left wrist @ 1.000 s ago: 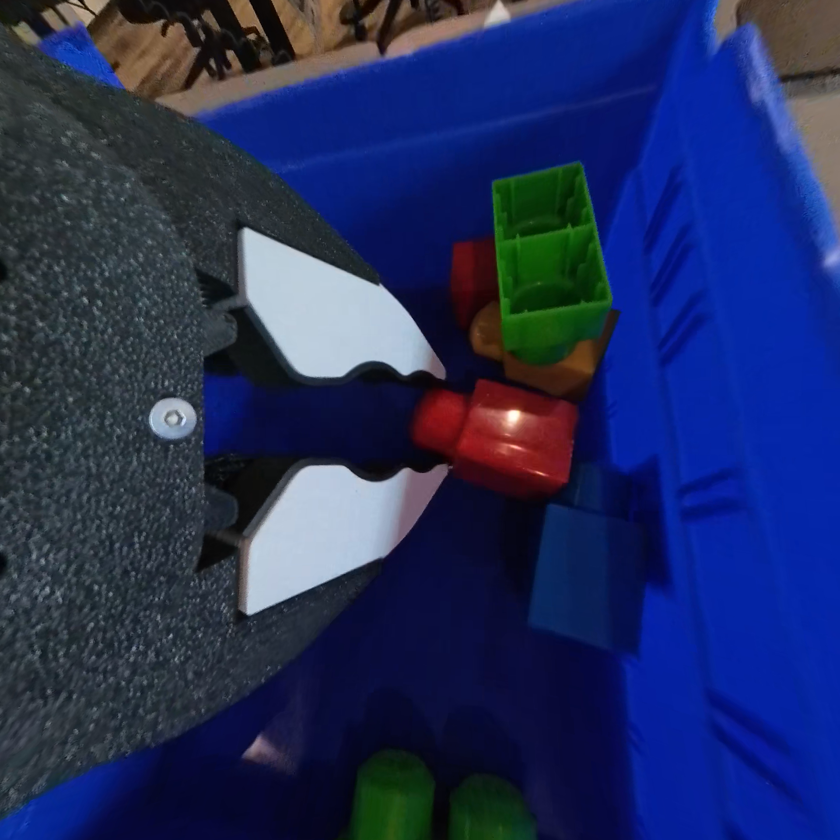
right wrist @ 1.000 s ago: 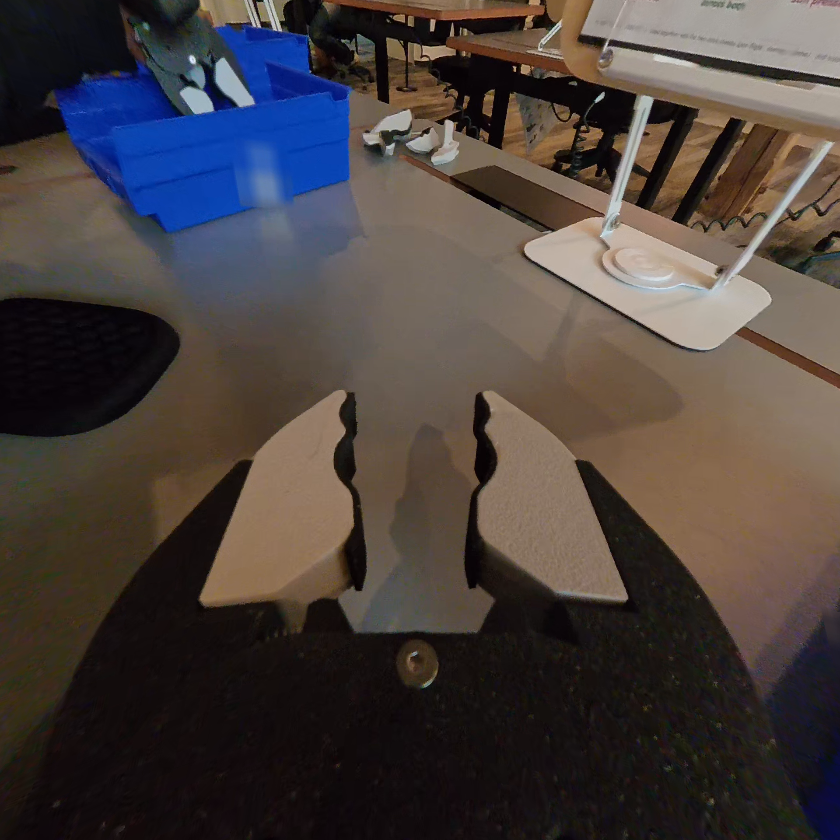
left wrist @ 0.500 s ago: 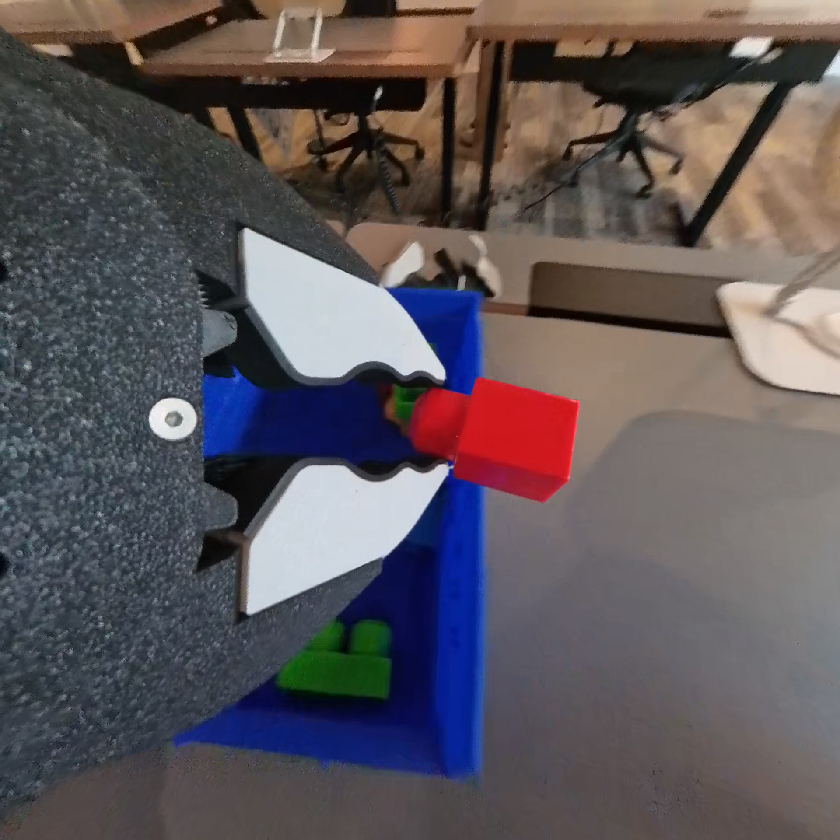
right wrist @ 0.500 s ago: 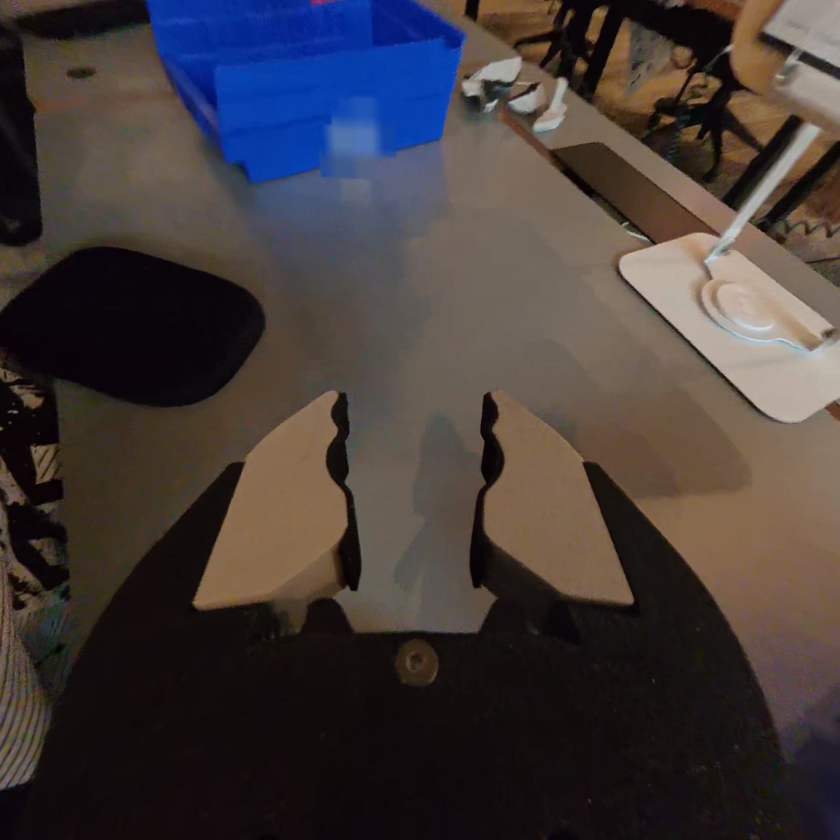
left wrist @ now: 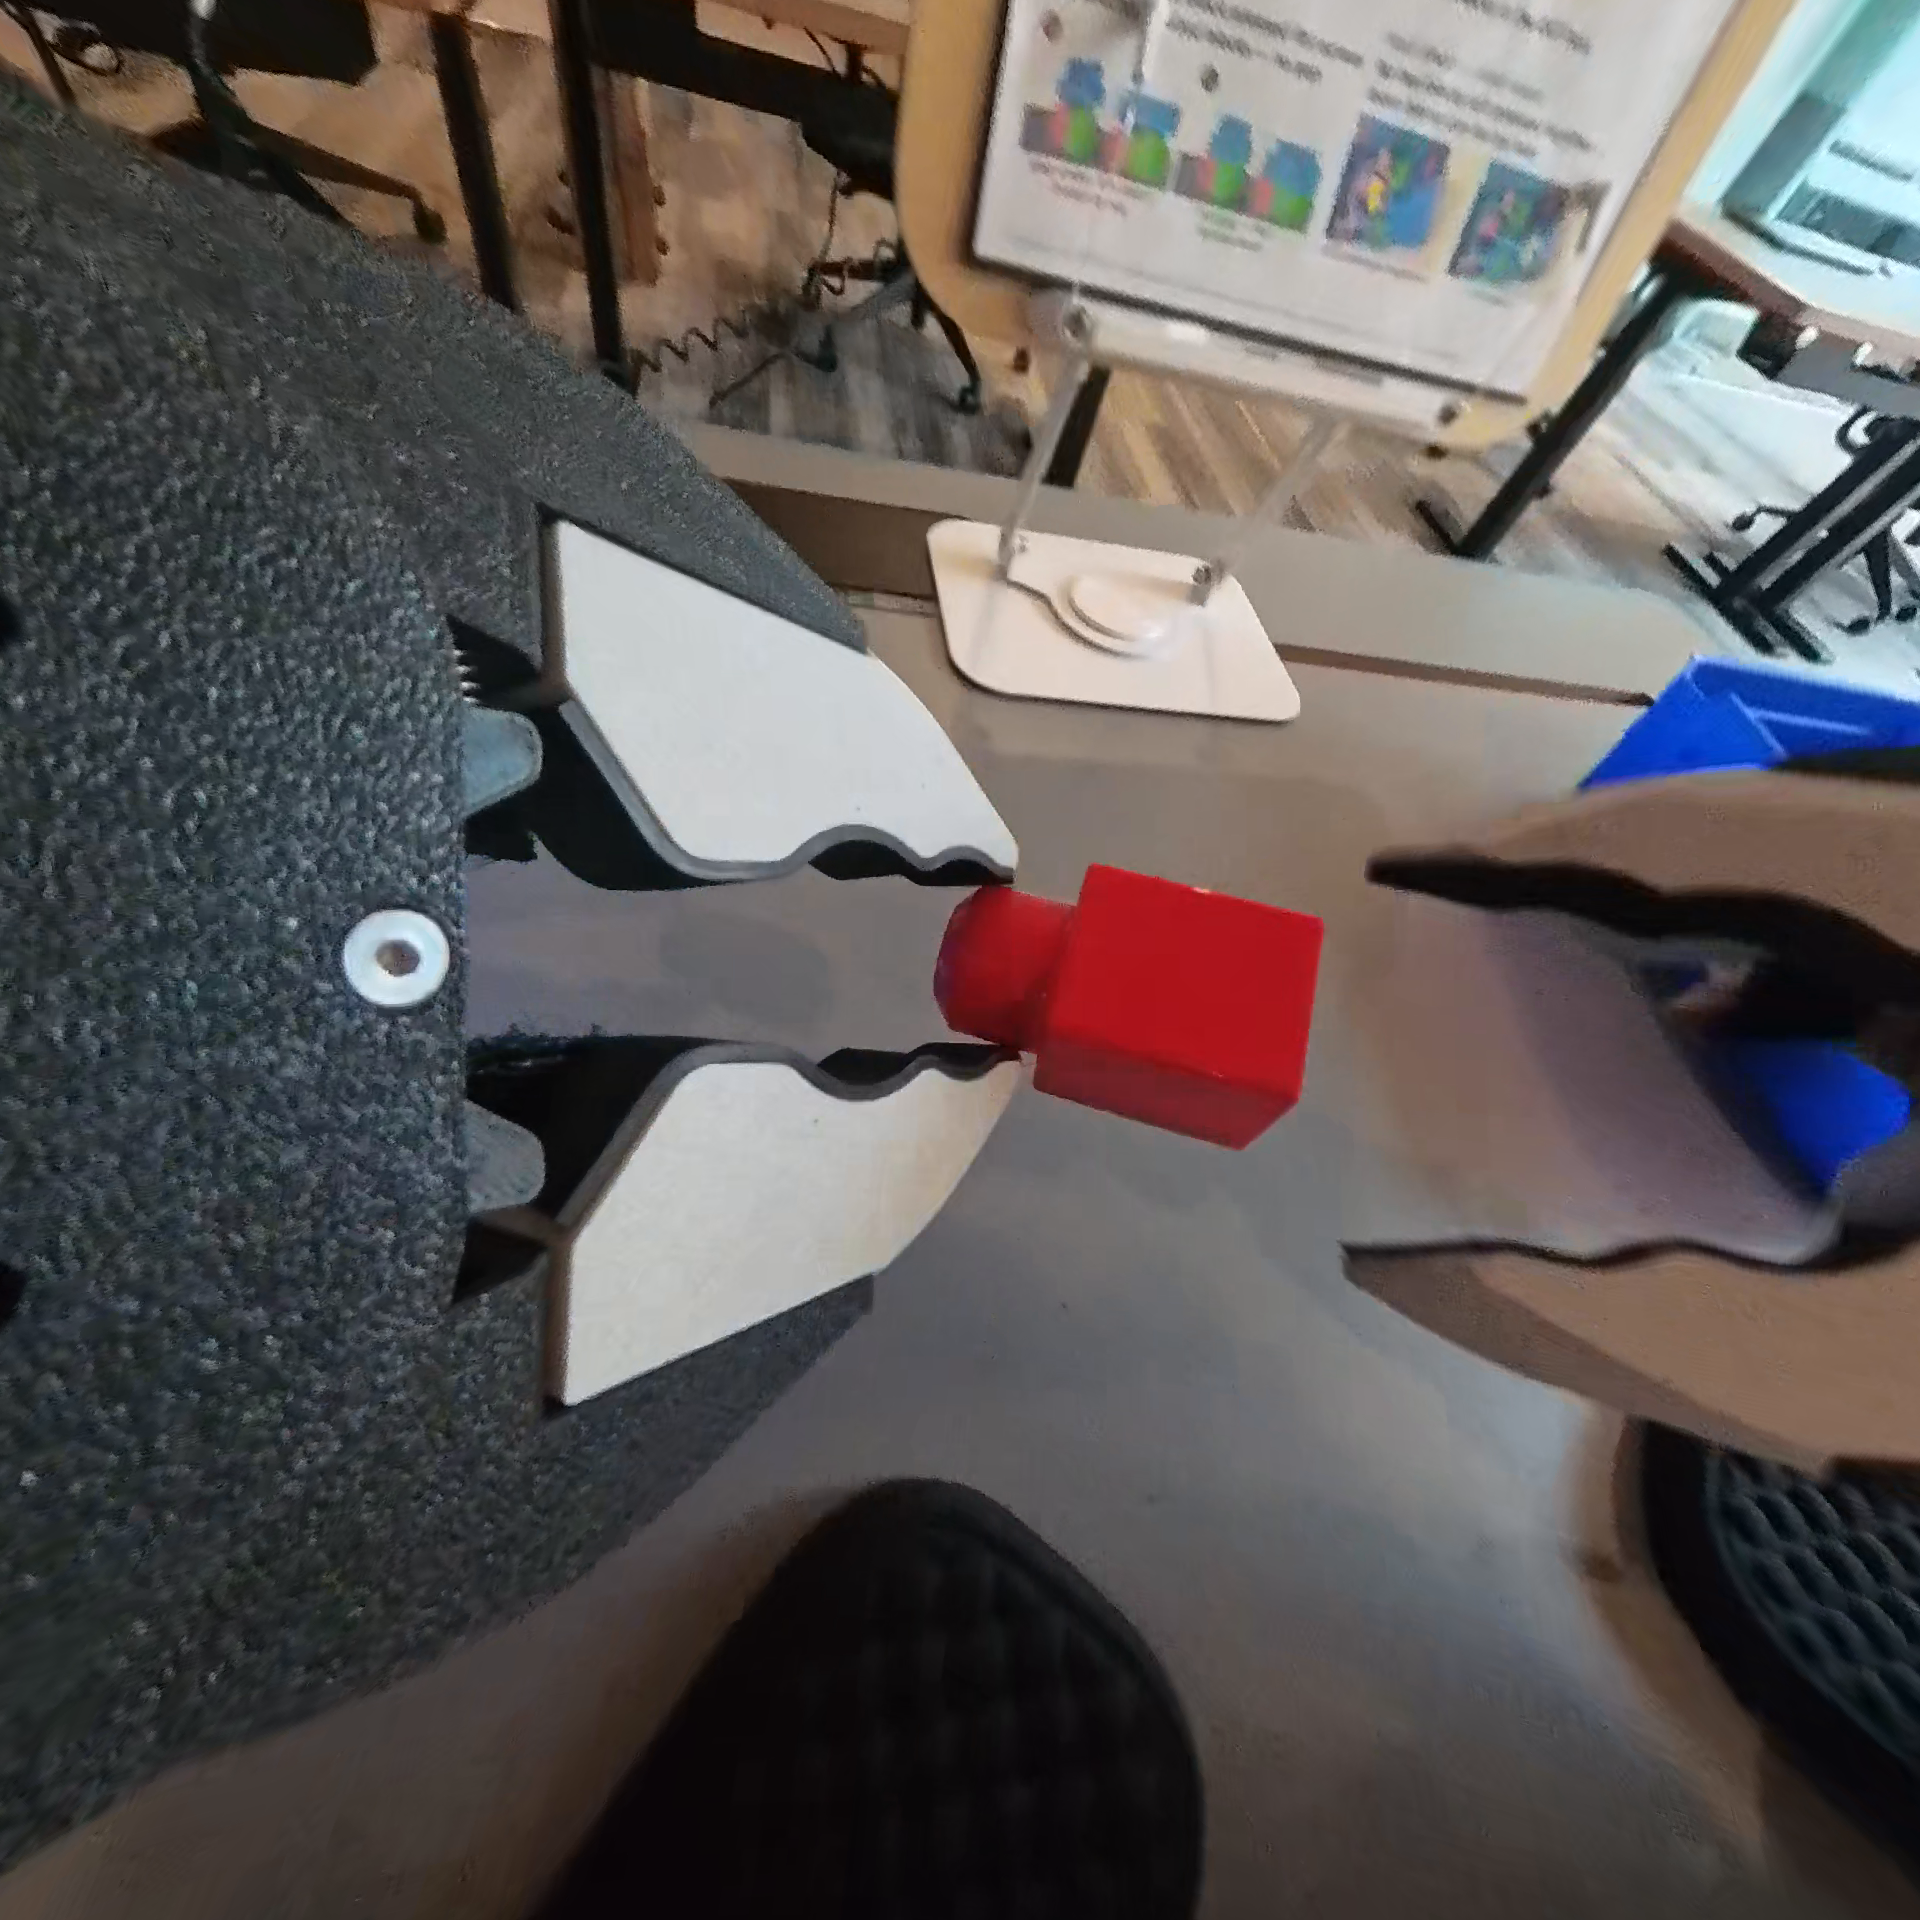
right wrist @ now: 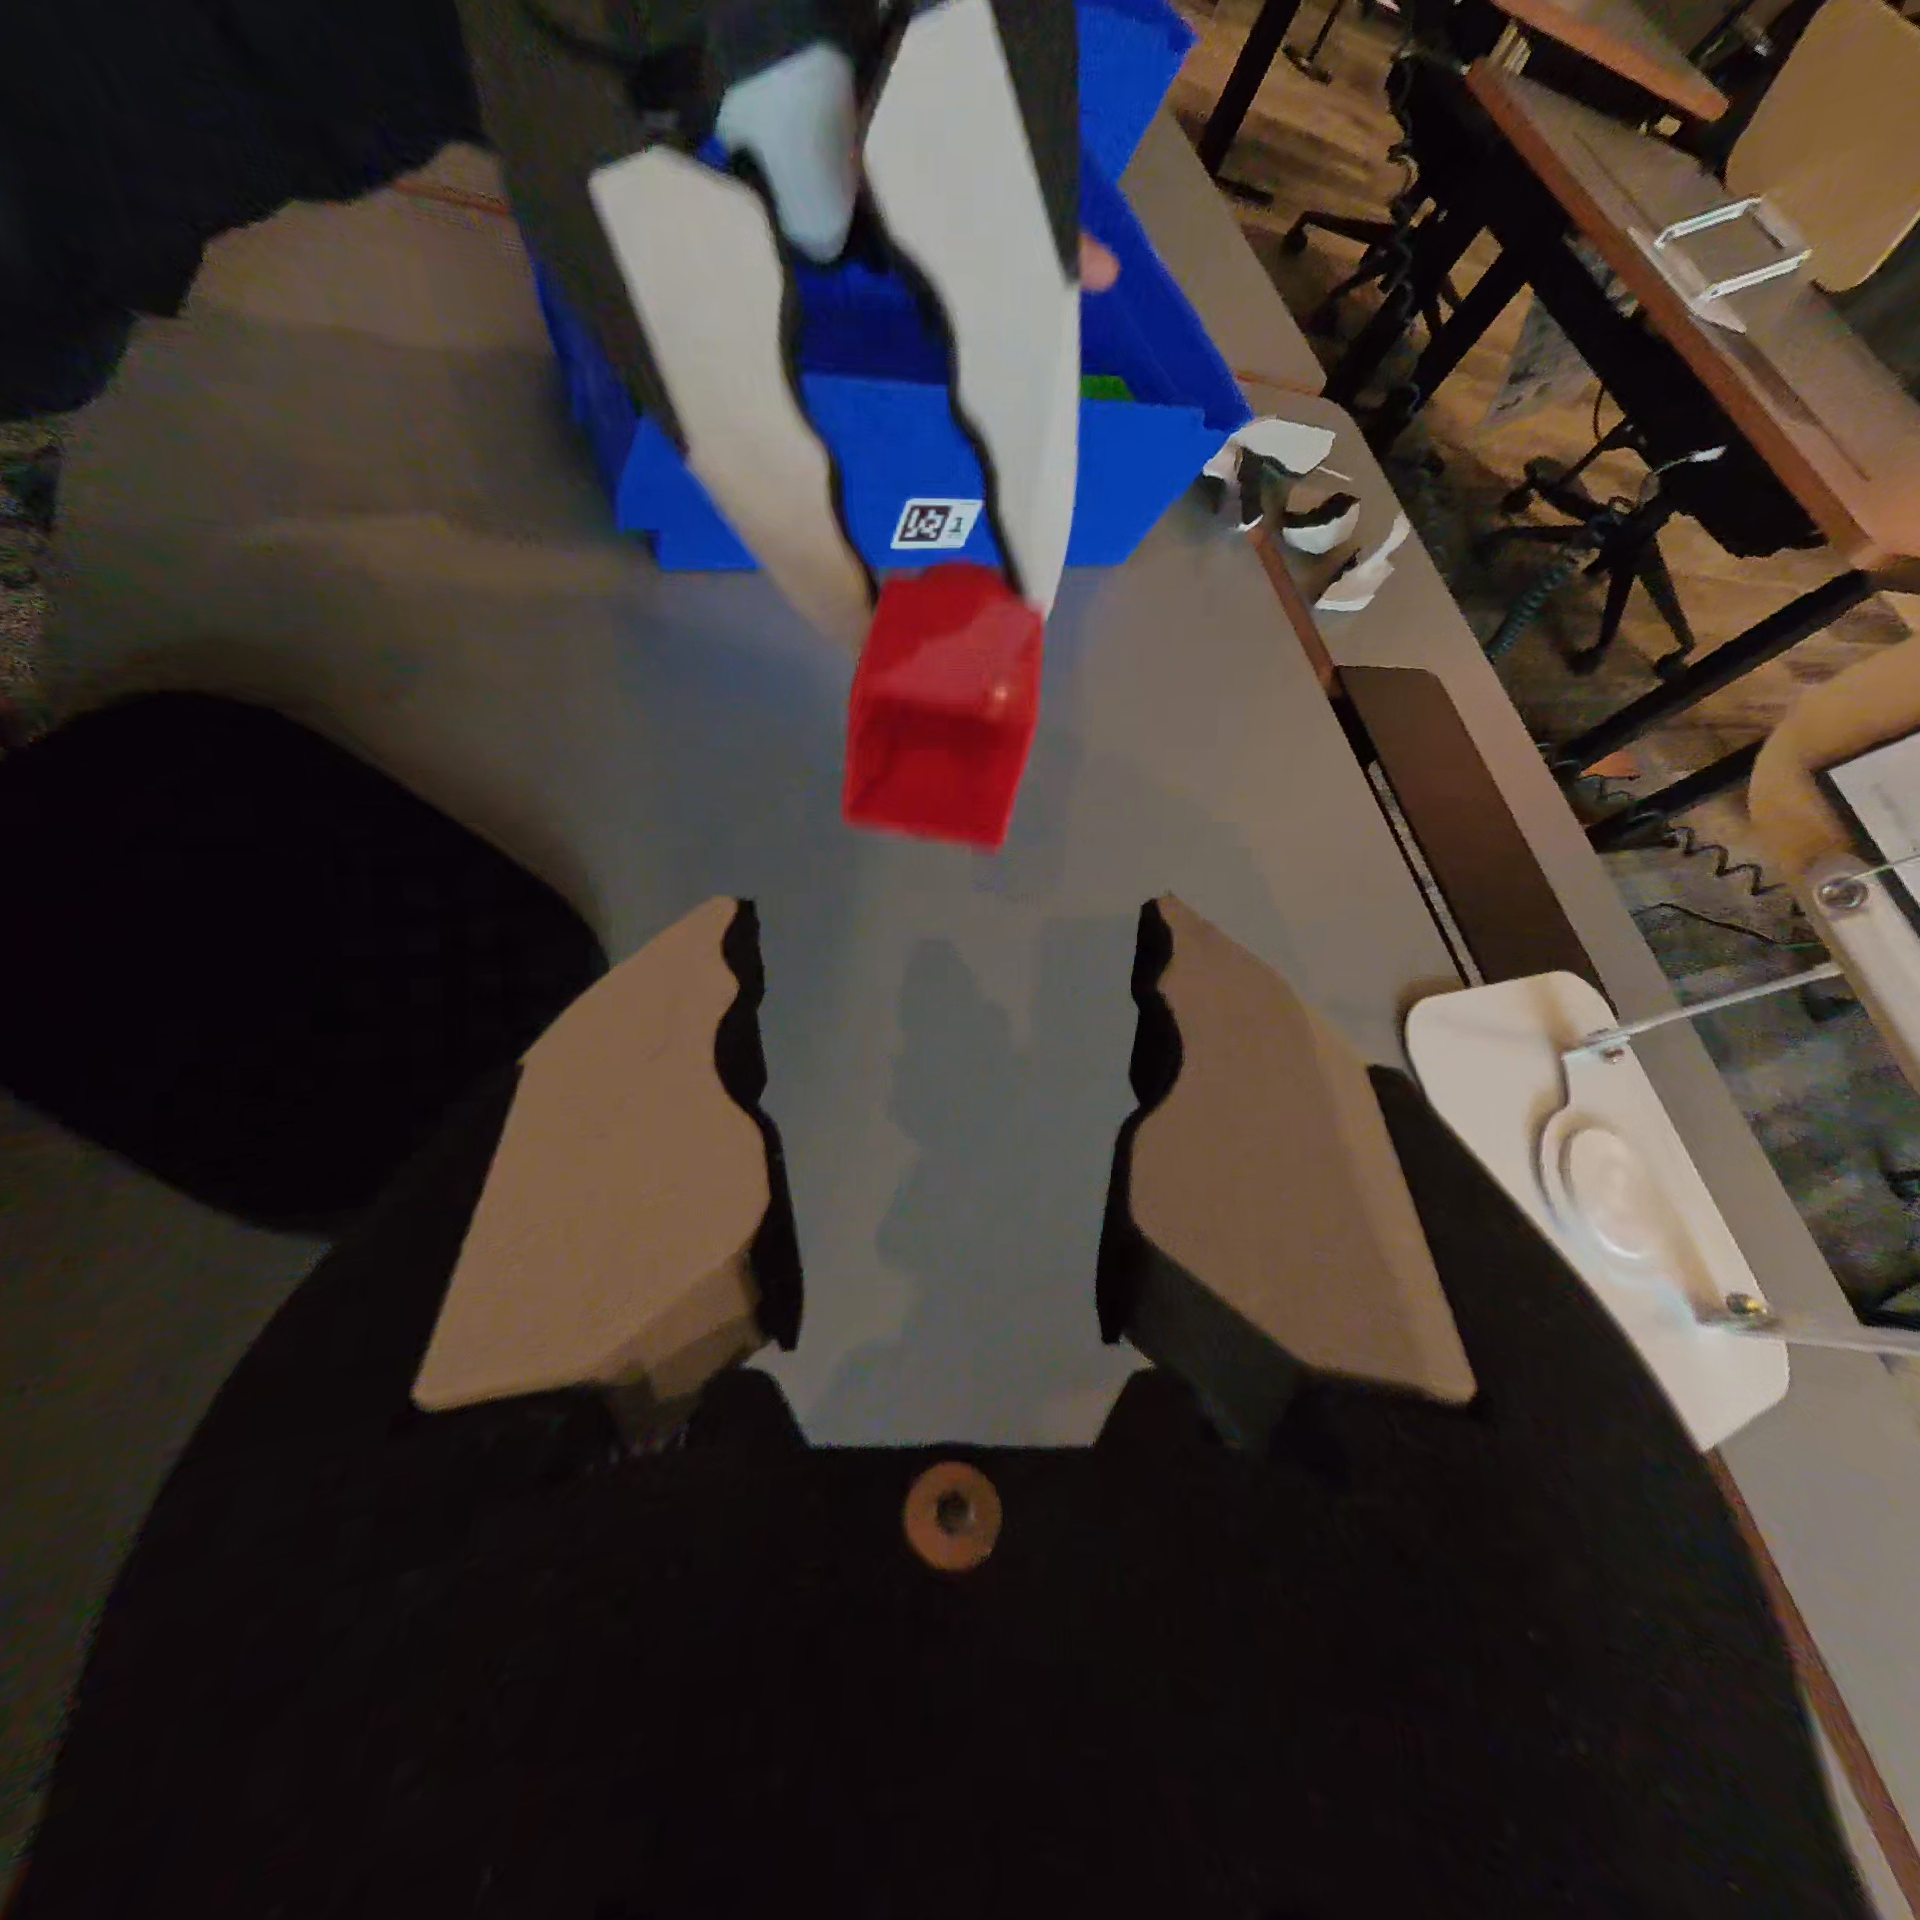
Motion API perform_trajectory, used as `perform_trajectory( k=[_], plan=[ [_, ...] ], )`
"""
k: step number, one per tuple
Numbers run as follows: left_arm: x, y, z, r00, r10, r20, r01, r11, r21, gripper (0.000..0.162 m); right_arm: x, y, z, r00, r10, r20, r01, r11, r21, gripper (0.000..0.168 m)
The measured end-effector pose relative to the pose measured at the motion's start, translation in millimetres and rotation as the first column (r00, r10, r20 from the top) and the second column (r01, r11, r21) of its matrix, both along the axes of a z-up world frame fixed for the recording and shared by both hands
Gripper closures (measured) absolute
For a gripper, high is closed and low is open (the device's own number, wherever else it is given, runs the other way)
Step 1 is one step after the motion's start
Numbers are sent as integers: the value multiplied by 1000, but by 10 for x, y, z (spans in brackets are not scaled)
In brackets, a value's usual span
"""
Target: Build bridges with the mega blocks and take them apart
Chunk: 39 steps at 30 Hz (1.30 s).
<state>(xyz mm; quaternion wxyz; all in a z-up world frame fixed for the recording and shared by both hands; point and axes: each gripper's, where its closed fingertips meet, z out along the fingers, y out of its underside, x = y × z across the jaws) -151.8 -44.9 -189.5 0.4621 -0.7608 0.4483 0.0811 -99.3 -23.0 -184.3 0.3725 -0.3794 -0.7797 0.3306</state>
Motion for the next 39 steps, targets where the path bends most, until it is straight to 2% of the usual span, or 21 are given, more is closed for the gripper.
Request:
perform_trajectory(
  k=[5, 8, 11, 13, 15, 18, 20, 23, 26, 28, 33, 36, 39],
  plan=[
    [240, 111, -176, 999, -37, 11, 37, 999, -28, 133, -44, -35, -121, 1000, 4, 15, -4, 1000, -18, 105],
    [299, 146, -187, 998, -47, 34, 47, 999, -21, 133, -29, -29, -176, 1000, 5, 16, -5, 1000, -13, 113],
    [313, 175, -167, 998, -42, 46, 42, 999, -8, 133, -9, -36, -164, 1000, 25, -3, -25, 1000, -5, 129],
    [326, 189, -123, 997, -38, 68, 38, 999, 14, 133, 4, -16, -135, 999, 30, -21, -30, 999, 9, 130],
    [349, 215, -50, 992, -23, 123, 16, 998, 58, 132, 29, 12, -63, 997, 54, -54, -53, 999, 12, 131],
    [368, 236, 151, 962, -3, 272, -47, 983, 177, 119, 124, 32, 94, 986, 123, -115, -130, 990, -56, 132],
    [433, 204, 315, 885, -29, 465, -91, 968, 234, 115, 217, 32, 241, 965, 185, -186, -214, 965, -151, 132],
    [551, 133, 535, 671, -124, 731, -134, 949, 284, 112, 359, 54, 443, 923, 253, -288, -343, 883, -321, 132],
    [714, 73, 667, 480, -227, 847, -114, 942, 317, 106, 443, 84, 570, 886, 277, -371, -428, 796, -428, 132],
    [841, 88, 697, 406, -255, 878, -86, 945, 315, 94, 470, 80, 626, 868, 280, -410, -465, 750, -471, 132],
    [992, 196, 718, 339, -268, 902, -70, 949, 308, 100, 492, 18, 673, 845, 295, -447, -511, 694, -508, 132],
    [1029, 223, 694, 341, -266, 902, -51, 953, 300, 109, 507, -28, 682, 836, 309, -454, -529, 675, -515, 132],
    [1018, 198, 714, 361, -296, 884, -59, 939, 339, 127, 514, -63, 663, 834, 324, -447, -536, 668, -516, 132]
  ],
)
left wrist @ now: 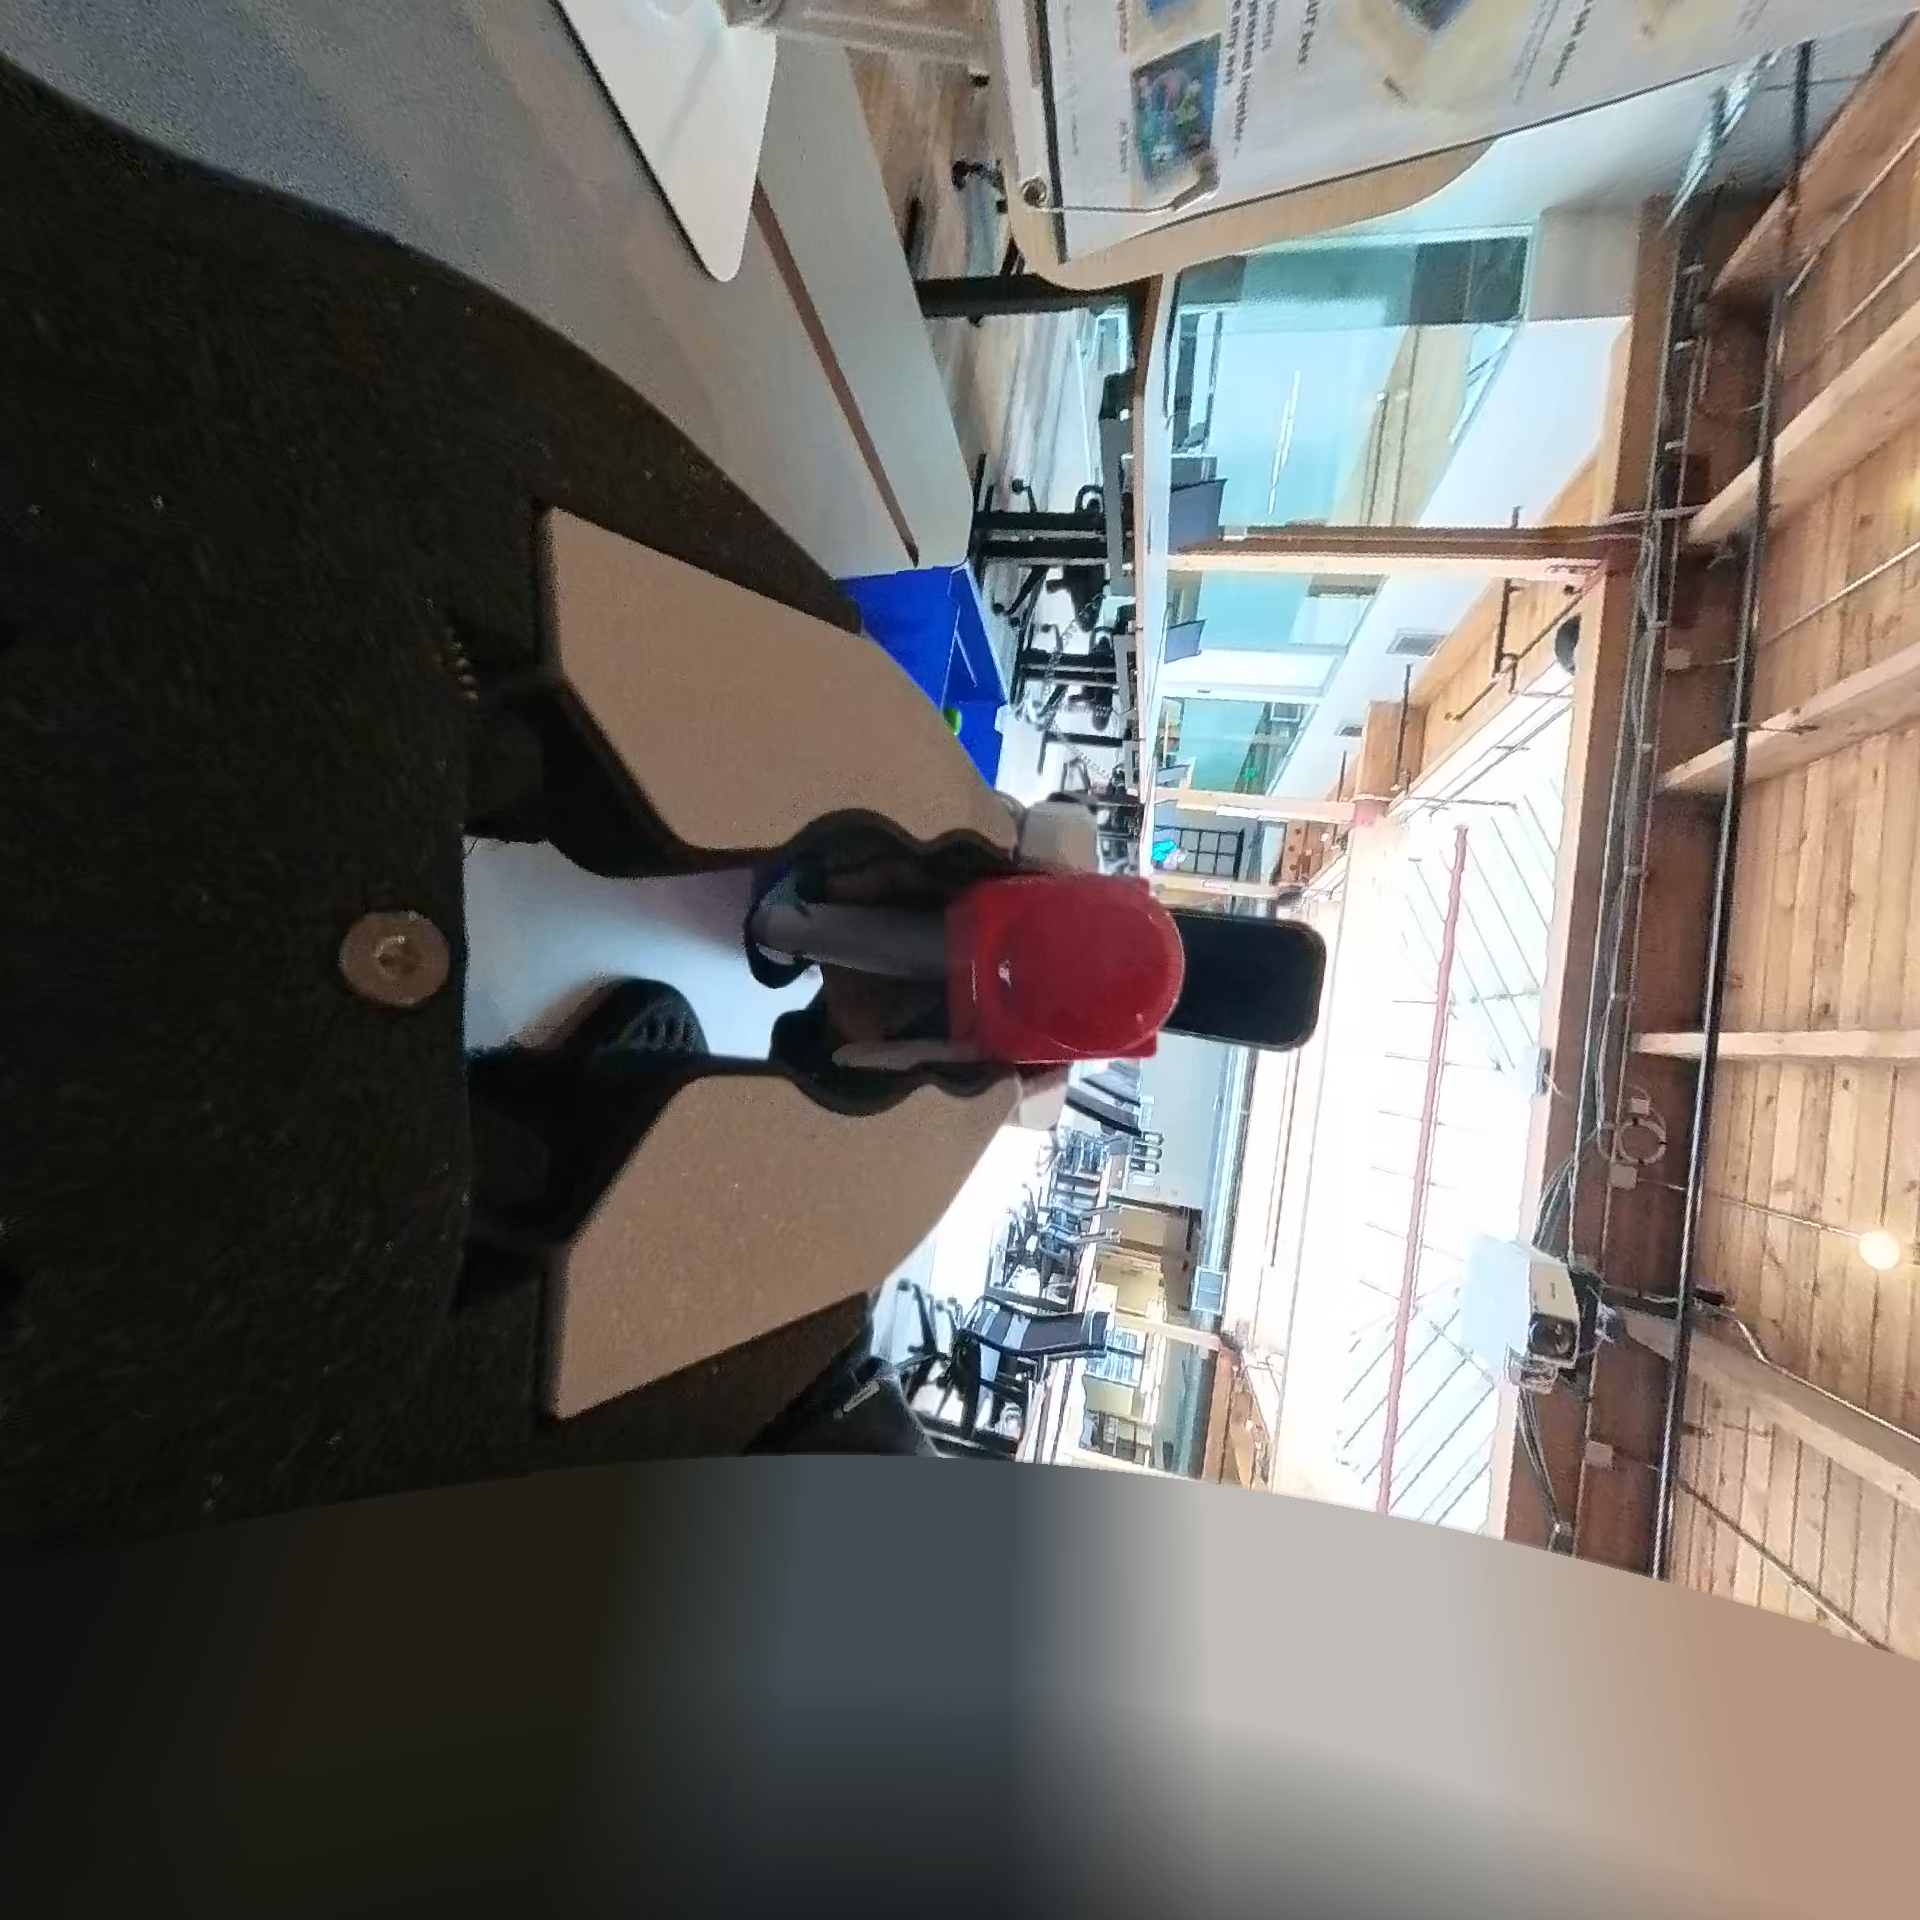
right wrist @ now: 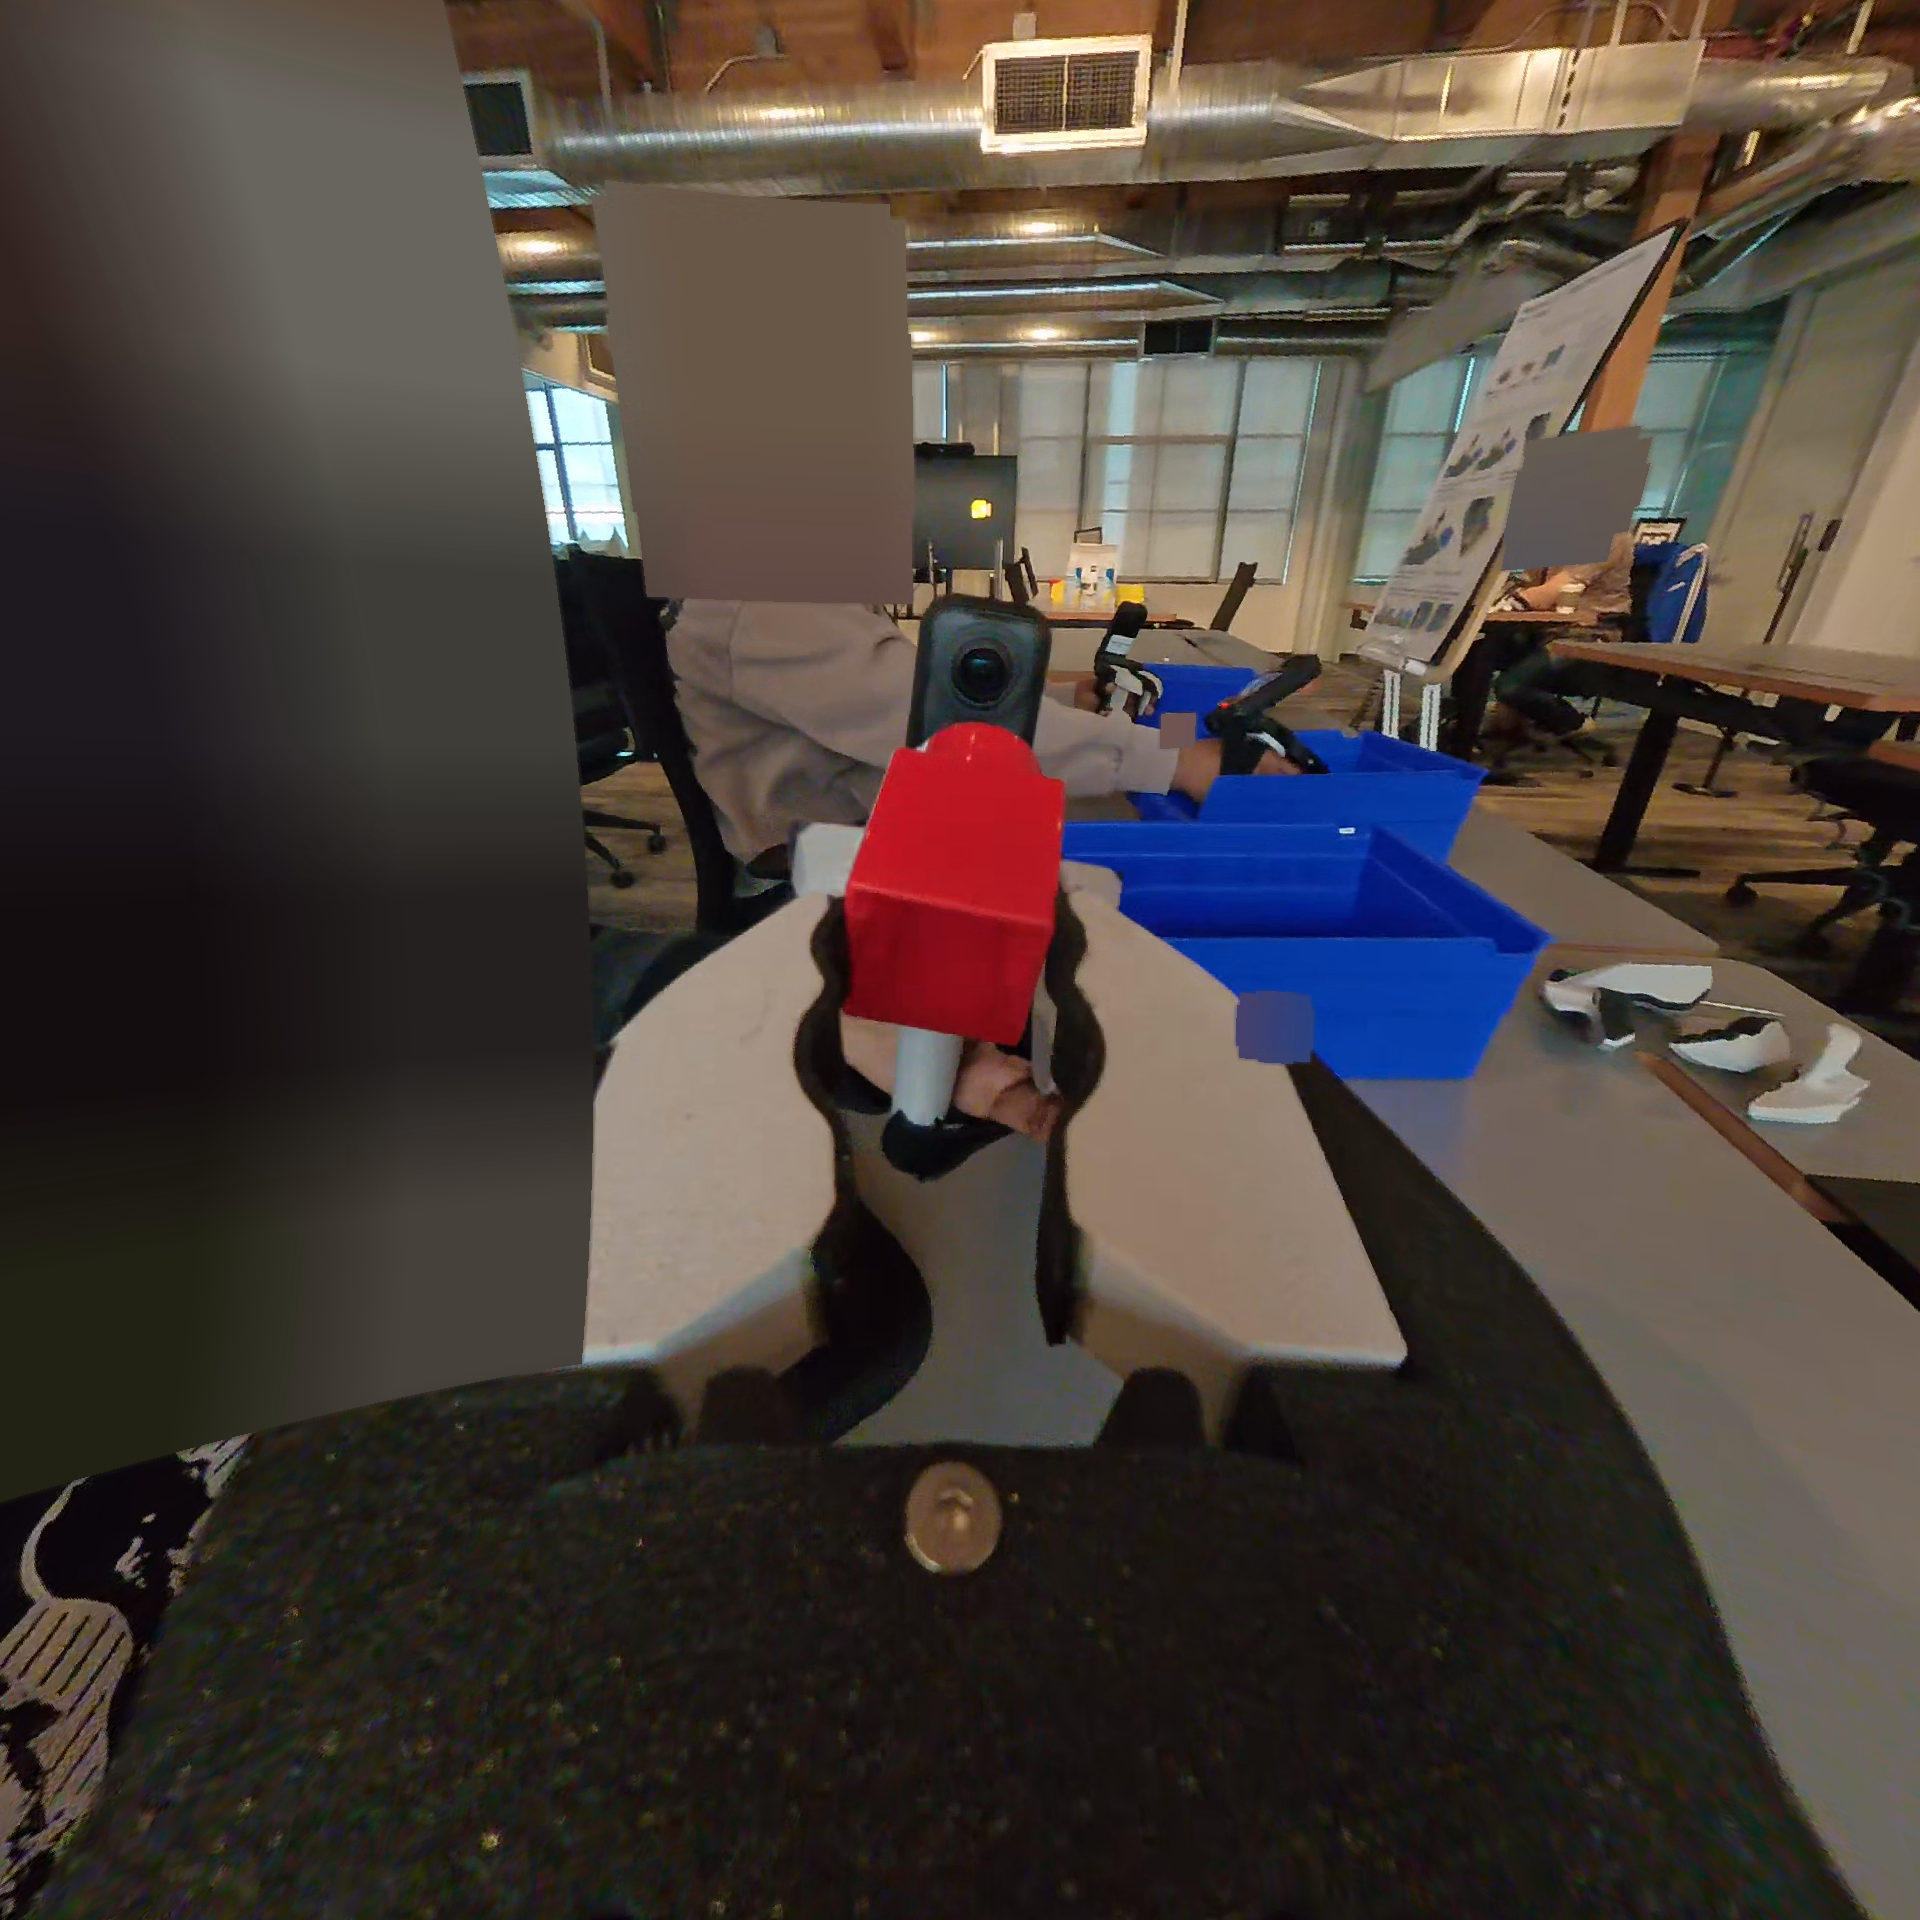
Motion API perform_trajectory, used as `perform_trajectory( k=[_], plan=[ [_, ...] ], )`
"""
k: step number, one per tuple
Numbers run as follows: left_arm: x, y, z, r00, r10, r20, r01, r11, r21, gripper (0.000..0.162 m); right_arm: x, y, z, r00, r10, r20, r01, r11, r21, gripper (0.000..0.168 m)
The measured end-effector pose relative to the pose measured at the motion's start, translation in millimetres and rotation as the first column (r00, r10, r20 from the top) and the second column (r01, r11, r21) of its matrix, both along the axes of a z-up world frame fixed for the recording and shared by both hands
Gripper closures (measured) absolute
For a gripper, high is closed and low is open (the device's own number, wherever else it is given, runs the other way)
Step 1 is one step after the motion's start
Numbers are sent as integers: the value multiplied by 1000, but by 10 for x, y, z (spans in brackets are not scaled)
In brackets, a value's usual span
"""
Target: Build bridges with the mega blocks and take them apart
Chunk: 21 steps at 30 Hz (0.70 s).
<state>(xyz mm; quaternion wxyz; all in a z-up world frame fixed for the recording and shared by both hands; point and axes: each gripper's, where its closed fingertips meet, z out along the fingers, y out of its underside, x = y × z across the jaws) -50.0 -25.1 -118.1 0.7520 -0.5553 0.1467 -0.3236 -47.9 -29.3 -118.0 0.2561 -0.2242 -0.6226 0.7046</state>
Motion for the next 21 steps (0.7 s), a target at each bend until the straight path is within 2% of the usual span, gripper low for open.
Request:
perform_trajectory(
  k=[6, 7, 9, 12, 16, 21],
  plan=[
    [-7, -32, -79, 995, 14, -98, -18, 999, -44, 129, -21, -14, -107, 999, -5, 34, 3, 999, 40, 131],
    [-2, -32, -122, 990, 13, -140, -23, 997, -71, 129, -21, -13, -172, 998, -7, 65, 2, 998, 70, 131],
    [11, -30, -254, 969, -2, -249, -39, 986, -160, 129, -24, 24, -358, 989, -43, 143, 16, 983, 182, 119],
    [14, -28, -509, 903, -44, -426, -99, 946, -308, 129, 7, 99, -559, 967, -108, 231, 18, 933, 360, 110],
    [28, -27, -795, 783, -116, -611, -187, 893, -410, 129, 34, 31, -620, 958, -139, 249, -6, 864, 504, 113],
    [85, -15, -891, 723, -160, -672, -202, 881, -427, 129, 10, -82, -700, 951, -151, 269, -26, 828, 560, 127]
  ],
)
